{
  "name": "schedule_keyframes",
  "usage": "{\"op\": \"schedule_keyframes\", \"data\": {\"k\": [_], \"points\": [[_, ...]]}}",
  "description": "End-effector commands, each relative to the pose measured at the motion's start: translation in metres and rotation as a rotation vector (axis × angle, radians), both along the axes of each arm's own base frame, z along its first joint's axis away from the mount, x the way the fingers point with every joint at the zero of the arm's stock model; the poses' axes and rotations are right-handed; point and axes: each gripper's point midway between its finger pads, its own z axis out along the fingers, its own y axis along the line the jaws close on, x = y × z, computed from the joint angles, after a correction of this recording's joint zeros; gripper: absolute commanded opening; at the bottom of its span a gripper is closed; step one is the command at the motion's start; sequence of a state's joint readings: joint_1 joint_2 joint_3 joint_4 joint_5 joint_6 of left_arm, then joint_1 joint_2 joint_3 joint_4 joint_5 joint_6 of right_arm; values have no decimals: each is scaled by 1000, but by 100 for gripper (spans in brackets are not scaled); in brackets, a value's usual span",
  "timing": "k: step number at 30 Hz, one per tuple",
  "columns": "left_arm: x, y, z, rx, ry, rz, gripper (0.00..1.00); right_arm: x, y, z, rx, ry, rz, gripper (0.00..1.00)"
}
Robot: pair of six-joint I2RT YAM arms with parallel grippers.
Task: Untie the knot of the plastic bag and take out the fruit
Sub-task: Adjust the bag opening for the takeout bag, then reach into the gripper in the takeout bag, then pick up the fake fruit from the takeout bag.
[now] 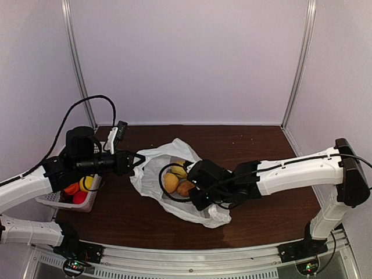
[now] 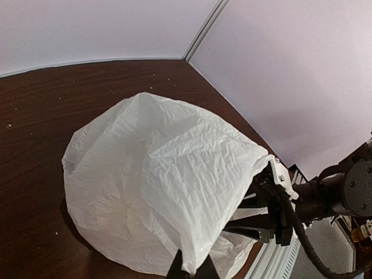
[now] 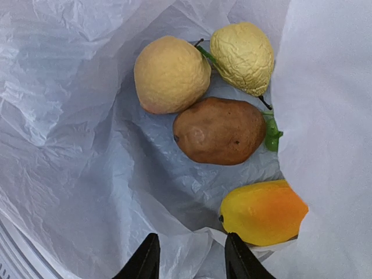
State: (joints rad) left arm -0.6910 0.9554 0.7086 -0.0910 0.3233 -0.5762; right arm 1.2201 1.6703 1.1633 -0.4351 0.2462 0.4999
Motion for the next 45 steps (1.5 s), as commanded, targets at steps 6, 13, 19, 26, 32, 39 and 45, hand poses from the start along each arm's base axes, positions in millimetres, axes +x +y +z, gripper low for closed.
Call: {"op": "schedule_keyframes", "data": {"k": [6,13,19,26,32,39,45], "points": [[-6,-11,8,-40,-43,-74,0,40,36,14,59,-63,-27,45],[-5,-14,3,-36,-24,-79,0,69,42,5,149,-54,-131,60],[-3,-18,7,-54,-34,-90,0,88,42,-9,160,-61,-206,82],[-1,-19,9,-52,-39,-90,0,100,28,-33,100,-67,-292,89],[1,-19,9,-53,-38,-82,0,106,18,-53,88,-37,-349,86],[1,-20,8,-54,-36,-88,0,110,28,-68,96,-5,-341,86],[0,-20,8,-54,-36,-90,0,114,39,-74,127,18,-341,85]]}}
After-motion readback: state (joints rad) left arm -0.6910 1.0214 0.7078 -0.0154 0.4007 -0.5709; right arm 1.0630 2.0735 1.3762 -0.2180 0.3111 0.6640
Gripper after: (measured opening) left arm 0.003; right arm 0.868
